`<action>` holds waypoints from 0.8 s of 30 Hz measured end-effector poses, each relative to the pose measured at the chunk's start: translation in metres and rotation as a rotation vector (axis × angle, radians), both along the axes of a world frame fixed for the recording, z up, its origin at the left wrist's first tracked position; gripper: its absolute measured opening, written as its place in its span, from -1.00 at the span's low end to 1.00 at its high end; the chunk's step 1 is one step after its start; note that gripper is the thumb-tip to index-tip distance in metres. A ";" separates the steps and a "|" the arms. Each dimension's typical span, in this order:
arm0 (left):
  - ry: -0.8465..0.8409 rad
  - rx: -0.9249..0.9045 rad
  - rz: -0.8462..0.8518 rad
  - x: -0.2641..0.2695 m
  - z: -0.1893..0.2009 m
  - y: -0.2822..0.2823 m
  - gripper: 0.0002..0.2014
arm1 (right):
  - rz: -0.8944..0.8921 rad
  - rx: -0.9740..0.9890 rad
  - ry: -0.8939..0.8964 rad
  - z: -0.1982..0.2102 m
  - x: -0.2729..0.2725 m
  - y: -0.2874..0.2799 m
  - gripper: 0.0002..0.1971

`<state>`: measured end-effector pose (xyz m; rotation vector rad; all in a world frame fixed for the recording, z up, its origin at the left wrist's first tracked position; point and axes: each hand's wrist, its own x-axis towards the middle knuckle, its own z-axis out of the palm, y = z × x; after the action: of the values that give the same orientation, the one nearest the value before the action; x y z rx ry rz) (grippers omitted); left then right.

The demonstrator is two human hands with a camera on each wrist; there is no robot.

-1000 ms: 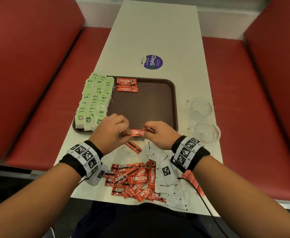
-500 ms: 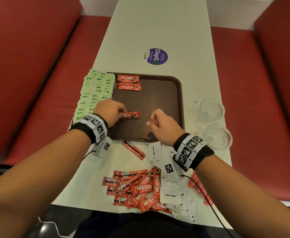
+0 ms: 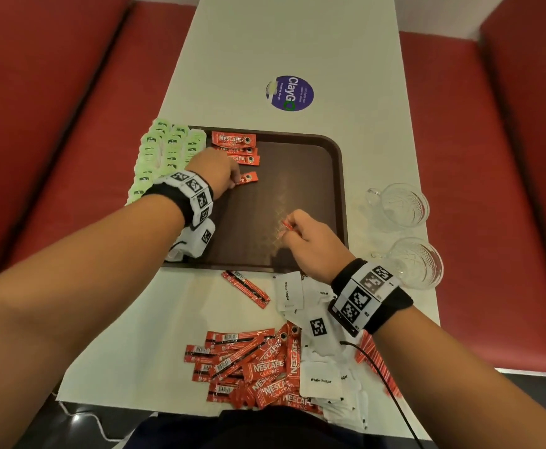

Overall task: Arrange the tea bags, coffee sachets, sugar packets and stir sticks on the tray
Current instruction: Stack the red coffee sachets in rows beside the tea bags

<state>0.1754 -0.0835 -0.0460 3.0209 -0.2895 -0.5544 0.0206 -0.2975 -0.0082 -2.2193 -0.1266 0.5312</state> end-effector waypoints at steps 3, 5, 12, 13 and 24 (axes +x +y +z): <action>-0.081 0.042 0.004 0.012 -0.001 -0.002 -0.82 | -0.005 0.007 0.007 0.003 0.001 -0.001 -0.80; -0.099 0.057 -0.010 0.019 0.001 -0.005 -0.82 | -0.014 0.011 0.013 0.004 0.001 -0.003 -0.78; -0.122 -0.021 0.007 0.036 0.005 -0.009 -0.88 | -0.029 0.005 0.023 0.003 -0.003 -0.010 -0.77; -0.142 -0.037 0.020 0.036 0.004 -0.012 -0.85 | -0.027 0.006 0.024 0.003 -0.004 -0.011 -0.78; -0.110 -0.070 0.118 0.045 -0.001 -0.027 -0.57 | -0.054 0.042 0.036 0.007 -0.002 -0.009 -0.75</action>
<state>0.2200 -0.1110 -0.0467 2.9806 -0.1320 -0.3628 0.0182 -0.3067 -0.0010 -2.1649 -0.0582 0.5339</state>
